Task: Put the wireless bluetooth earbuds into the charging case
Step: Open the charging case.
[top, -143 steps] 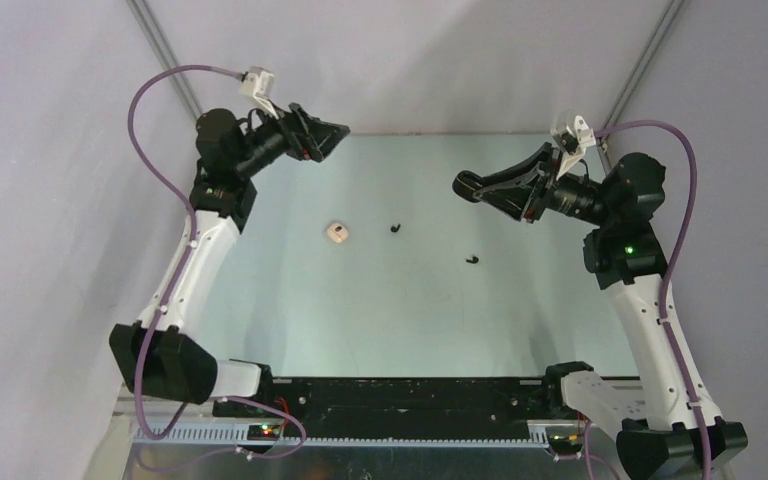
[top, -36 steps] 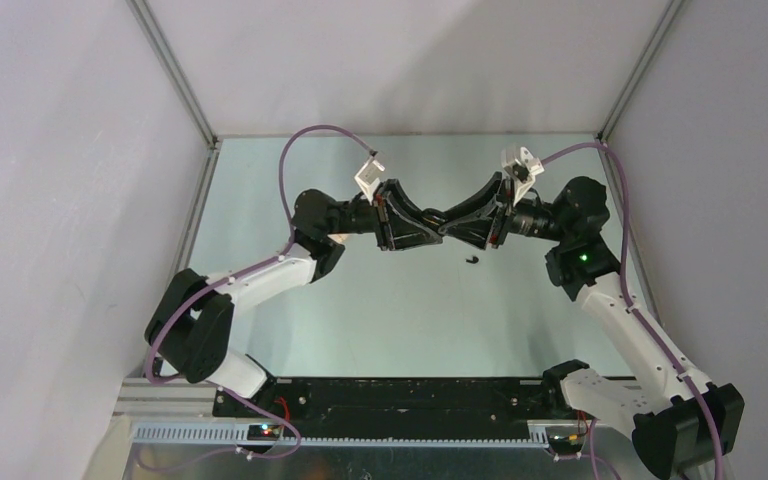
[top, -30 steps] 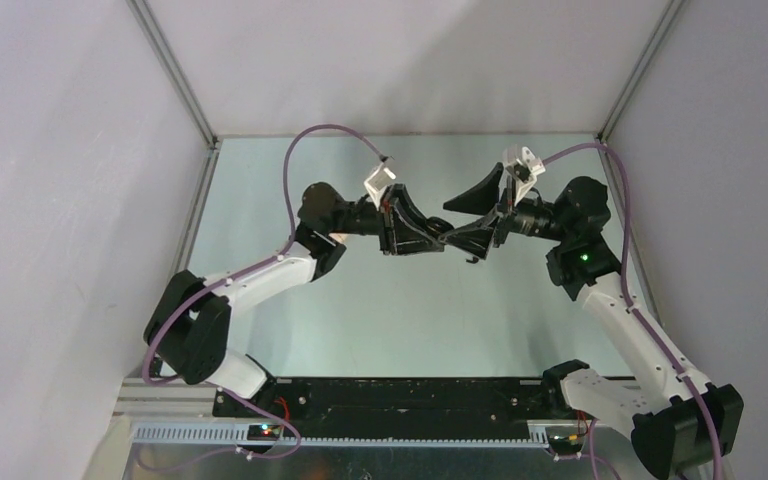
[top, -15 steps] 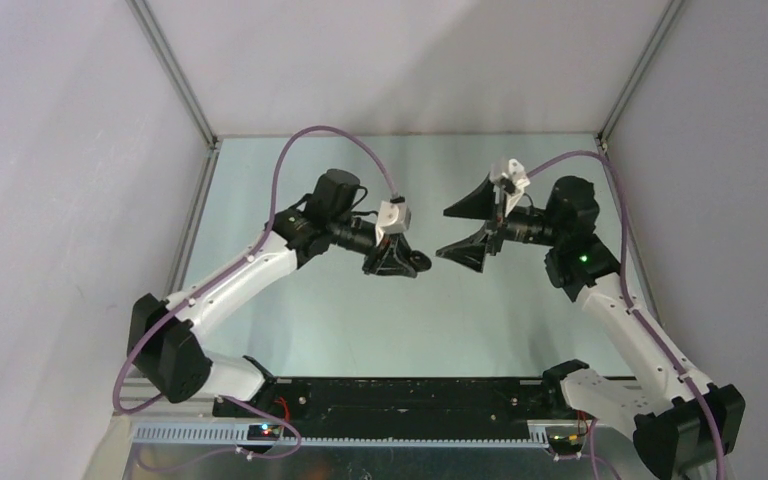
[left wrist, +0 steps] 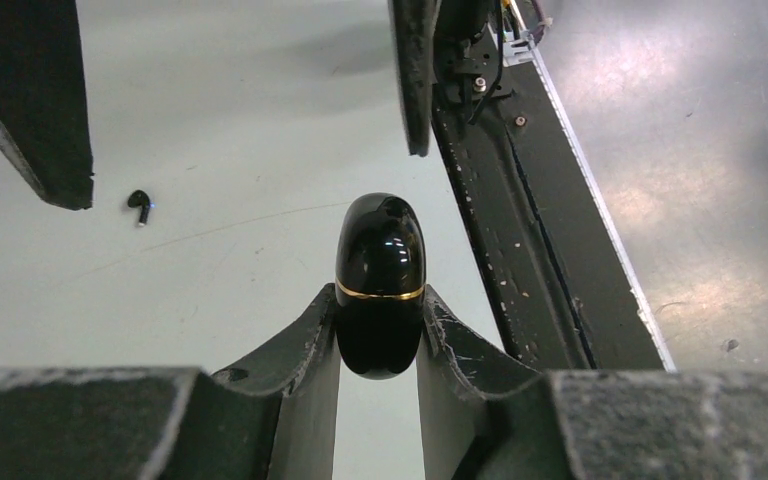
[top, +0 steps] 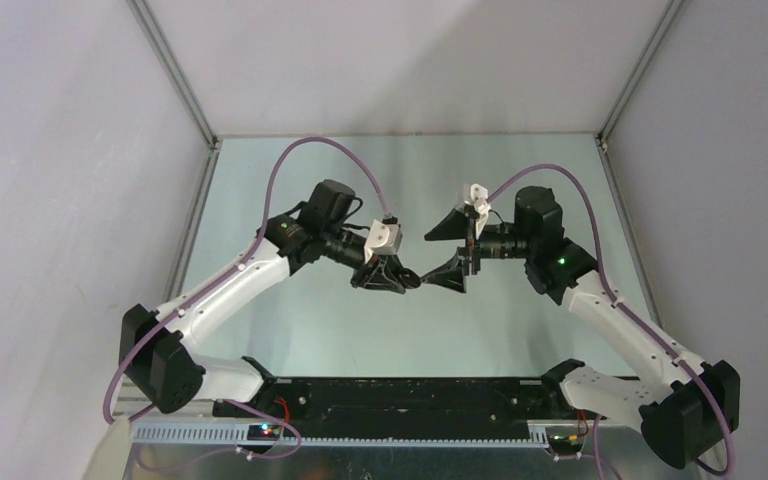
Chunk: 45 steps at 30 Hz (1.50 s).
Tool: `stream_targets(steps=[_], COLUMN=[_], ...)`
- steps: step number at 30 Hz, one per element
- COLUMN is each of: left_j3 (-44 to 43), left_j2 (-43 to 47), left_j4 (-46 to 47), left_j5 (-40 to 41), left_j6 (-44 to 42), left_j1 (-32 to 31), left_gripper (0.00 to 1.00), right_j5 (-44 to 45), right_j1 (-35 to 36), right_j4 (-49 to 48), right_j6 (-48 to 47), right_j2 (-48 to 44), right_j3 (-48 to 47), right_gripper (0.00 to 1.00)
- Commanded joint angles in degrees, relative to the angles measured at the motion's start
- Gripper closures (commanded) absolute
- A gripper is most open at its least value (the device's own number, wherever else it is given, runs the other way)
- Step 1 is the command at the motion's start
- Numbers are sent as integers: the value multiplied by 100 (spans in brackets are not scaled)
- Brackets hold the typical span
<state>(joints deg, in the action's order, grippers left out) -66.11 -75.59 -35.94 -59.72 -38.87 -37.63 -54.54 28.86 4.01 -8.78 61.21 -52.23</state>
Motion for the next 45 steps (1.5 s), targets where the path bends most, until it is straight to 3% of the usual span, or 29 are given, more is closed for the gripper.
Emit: stream_targets(steps=[1,12,30,45], left_j3=[214,489,796,770], left_j2=[88,-88,16,-12], left_j4=[795,1819,1999,2032], left_j5=[-272,-490,-777,-654], left_j6=[675,1650,1553,1620], left_j1=[-4,-10,-24,29], left_gripper=[100,100,100,100], right_j5=[-44,631,1296,1329], right_j1=[117,421,71,-107], right_j4=[-29,-139,-181,868], right_j6=[-242,-395,-620,-1012], right_j2=[-149,53,-381,-427], right_j3=[124,196,189,-688], right_gripper=[0,1,1,1])
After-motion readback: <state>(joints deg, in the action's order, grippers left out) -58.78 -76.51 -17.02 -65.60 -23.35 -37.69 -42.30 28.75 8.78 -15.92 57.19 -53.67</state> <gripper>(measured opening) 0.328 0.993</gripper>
